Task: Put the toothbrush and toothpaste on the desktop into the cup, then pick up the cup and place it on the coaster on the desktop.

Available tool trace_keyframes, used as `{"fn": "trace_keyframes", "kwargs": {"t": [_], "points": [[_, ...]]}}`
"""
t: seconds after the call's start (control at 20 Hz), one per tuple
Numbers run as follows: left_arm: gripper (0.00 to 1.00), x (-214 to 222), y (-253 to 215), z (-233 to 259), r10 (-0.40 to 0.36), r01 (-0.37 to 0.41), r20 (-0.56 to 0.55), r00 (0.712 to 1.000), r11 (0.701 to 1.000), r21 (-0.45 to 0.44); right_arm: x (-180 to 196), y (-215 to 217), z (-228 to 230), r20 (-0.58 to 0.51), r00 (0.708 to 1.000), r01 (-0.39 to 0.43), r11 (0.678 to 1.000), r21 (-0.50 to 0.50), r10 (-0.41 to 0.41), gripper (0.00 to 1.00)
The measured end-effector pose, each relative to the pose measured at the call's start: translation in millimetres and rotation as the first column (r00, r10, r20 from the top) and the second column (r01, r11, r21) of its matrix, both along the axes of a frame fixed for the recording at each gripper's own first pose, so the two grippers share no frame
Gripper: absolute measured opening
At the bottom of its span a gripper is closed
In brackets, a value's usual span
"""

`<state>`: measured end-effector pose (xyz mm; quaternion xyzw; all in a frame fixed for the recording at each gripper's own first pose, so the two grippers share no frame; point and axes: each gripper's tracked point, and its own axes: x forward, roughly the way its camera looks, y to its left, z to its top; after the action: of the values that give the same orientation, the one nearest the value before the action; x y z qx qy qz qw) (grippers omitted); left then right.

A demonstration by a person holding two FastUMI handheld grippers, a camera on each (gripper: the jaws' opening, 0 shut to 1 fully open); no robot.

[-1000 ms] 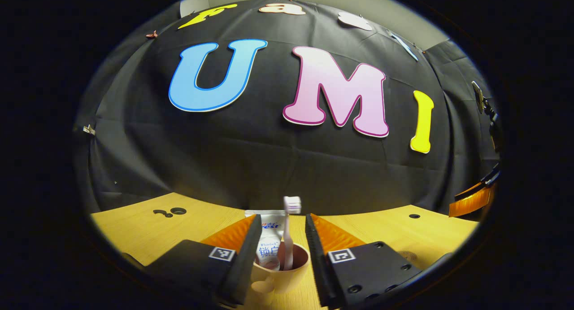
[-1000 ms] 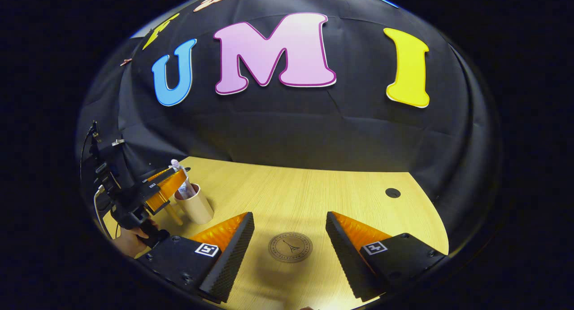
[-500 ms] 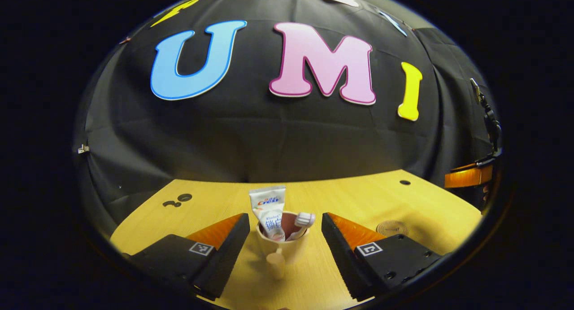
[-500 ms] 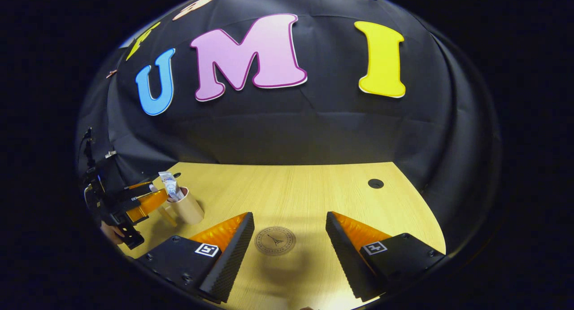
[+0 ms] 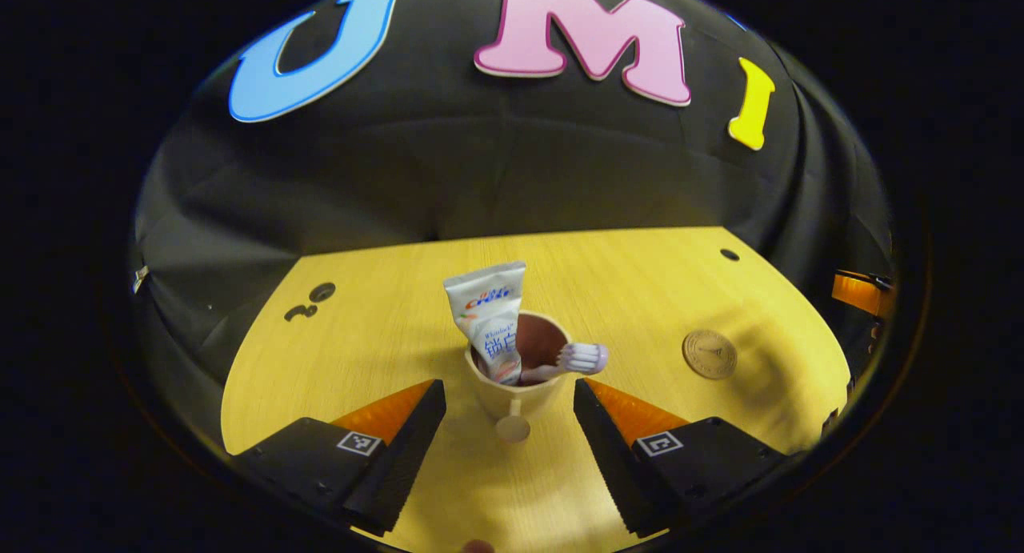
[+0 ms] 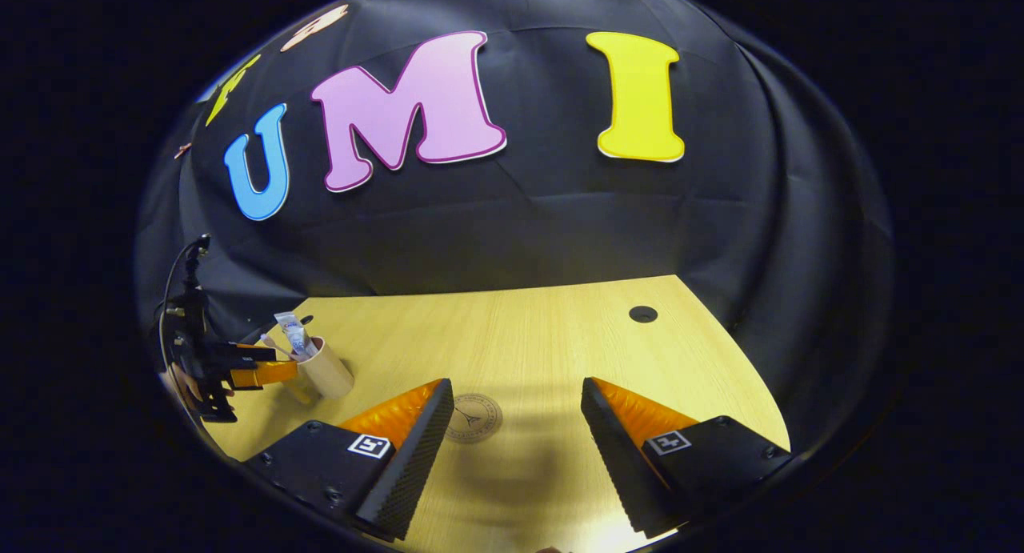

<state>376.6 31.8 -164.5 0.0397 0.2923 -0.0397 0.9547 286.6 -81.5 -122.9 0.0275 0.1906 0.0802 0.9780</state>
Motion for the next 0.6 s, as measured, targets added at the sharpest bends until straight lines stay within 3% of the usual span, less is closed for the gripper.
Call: {"fn": "trace_keyframes", "kwargs": {"t": [0.25, 0.6], "points": [[1.00, 3.9, 4.4, -18.0, 0.015, -0.011, -0.211, 0.977, 1.000, 0.020, -15.7, -37.3, -23.8, -0.062, 0.996, 0.075, 0.996, 0.042, -0.072, 0.99], [1.00, 13.6, 0.6, -36.6, 0.025, -0.005, -0.406, 0.913, 0.999, 0.051, -23.6, -96.8, -35.7, -0.118, 0.973, 0.209, 0.974, 0.090, -0.198, 0.99]]}}
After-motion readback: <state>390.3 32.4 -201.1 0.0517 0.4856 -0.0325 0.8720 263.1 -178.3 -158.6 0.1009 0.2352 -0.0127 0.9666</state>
